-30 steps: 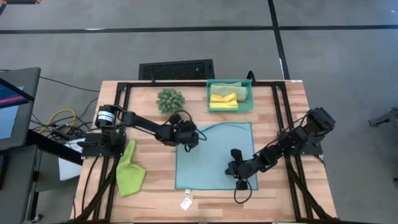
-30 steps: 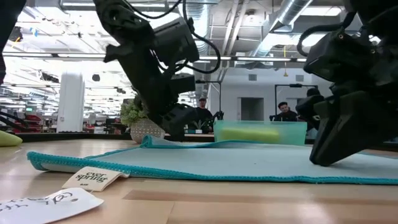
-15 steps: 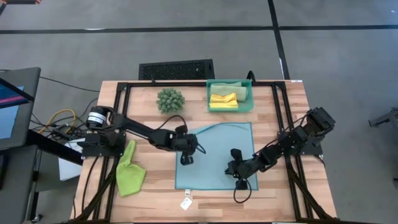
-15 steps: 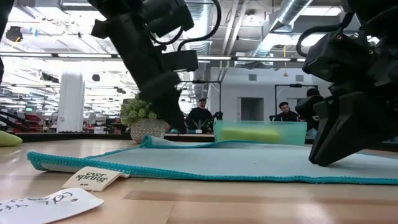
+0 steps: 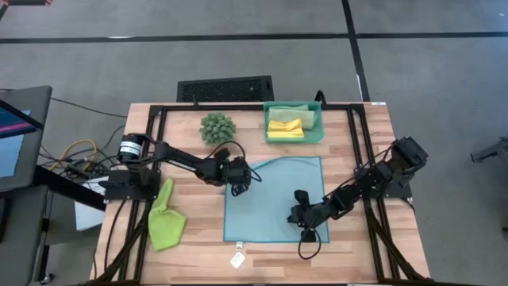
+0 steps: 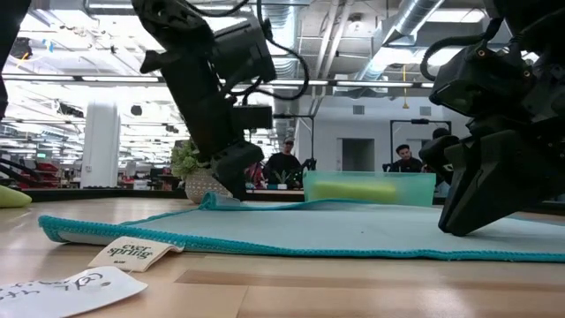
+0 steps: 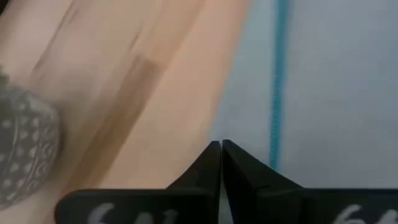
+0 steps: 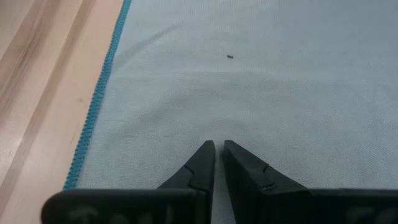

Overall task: Roll microfiber towels into tight, uniform cylinder then place into a basket
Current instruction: Roll the blue microfiber cloth

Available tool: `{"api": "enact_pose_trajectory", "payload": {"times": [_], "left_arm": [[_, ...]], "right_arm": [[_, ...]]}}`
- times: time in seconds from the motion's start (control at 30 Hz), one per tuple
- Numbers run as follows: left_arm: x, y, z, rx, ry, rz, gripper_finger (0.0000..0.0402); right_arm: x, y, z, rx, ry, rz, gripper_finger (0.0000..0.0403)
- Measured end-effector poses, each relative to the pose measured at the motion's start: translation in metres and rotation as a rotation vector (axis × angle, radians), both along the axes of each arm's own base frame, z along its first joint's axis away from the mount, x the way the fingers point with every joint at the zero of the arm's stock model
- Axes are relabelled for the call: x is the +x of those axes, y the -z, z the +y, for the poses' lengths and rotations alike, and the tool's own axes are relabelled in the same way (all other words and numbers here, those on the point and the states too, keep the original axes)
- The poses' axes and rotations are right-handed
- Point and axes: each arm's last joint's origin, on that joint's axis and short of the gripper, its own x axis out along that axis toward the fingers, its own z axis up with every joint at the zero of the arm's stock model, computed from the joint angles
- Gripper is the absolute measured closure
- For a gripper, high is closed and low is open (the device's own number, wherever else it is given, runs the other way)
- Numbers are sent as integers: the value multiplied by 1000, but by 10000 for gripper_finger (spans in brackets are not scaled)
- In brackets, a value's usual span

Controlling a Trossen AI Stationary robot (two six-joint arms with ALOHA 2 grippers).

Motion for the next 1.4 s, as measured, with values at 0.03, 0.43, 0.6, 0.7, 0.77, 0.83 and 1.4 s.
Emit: {"api": "enact_pose_trajectory", "payload": {"times": [0.03, 0.43, 0.6, 0.7, 0.77, 0.83, 1.4], "left_arm": [[-1, 2, 2, 5, -21, 10, 392], [-13, -25, -21, 168, 1, 1, 401], [-9, -20, -31, -78, 168, 18, 401], [-7, -10, -25, -70, 145, 49, 401], [-7, -3, -18, -39, 97, 68, 401], [-8, 0, -10, 12, 38, 80, 401], [-13, -11, -16, 298, -131, 65, 401]], "right_arm": [[0, 0, 0, 0, 0, 0, 343], [0, 0, 0, -1, 0, 1, 343], [0, 0, 0, 0, 0, 1, 343], [0, 0, 0, 0, -1, 1, 343], [-1, 0, 0, -1, -2, 0, 343], [0, 0, 0, -1, -1, 1, 343], [-1, 0, 0, -1, -1, 3, 343]]}}
